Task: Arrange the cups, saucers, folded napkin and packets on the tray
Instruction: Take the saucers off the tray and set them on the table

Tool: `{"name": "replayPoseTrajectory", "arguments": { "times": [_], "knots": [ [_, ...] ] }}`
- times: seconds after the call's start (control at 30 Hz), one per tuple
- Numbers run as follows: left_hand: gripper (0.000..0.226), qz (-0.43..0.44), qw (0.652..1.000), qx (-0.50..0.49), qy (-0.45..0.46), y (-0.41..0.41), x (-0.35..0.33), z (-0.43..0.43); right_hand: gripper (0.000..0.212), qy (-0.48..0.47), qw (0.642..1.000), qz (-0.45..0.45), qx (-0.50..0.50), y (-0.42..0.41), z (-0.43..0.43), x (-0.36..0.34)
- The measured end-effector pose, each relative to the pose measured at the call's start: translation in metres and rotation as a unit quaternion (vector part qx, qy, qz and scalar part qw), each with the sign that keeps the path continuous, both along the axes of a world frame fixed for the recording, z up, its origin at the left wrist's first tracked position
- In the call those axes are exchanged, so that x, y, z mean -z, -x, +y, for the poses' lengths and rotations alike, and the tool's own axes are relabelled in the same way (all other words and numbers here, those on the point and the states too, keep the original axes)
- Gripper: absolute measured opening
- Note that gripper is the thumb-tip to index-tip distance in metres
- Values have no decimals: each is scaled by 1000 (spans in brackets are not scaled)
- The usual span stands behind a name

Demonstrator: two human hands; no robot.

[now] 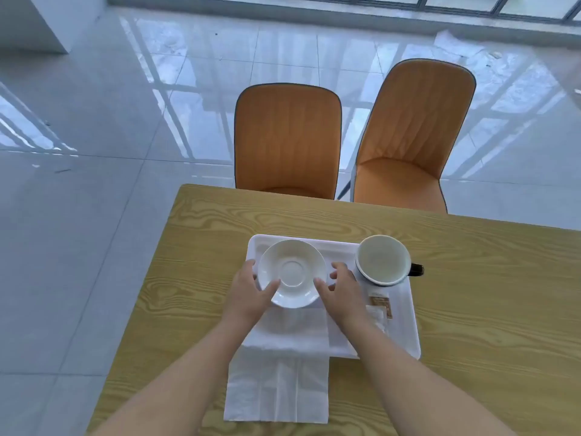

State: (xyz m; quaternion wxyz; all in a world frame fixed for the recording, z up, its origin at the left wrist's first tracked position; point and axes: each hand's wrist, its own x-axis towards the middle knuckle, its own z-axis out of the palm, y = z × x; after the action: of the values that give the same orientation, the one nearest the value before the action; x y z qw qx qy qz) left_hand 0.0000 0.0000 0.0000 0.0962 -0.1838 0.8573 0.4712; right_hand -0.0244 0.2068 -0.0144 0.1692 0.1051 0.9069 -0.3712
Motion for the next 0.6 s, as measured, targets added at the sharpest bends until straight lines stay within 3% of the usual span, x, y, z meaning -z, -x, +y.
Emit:
{"name": "replayPoseTrajectory", "arguments": {
  "times": [0.13, 0.3, 0.6],
  "knots": [
    [59, -13, 998, -58, 17, 13, 8, 0, 48, 19, 998, -9, 55, 13, -4, 10],
    [35, 4, 994, -32, 102, 17, 20, -1, 27, 8, 996, -10, 87, 17, -4, 23],
    [23, 1, 987, -36, 159, 19, 24, 4, 21, 17, 995, -1, 95, 18, -4, 23]
  ]
}}
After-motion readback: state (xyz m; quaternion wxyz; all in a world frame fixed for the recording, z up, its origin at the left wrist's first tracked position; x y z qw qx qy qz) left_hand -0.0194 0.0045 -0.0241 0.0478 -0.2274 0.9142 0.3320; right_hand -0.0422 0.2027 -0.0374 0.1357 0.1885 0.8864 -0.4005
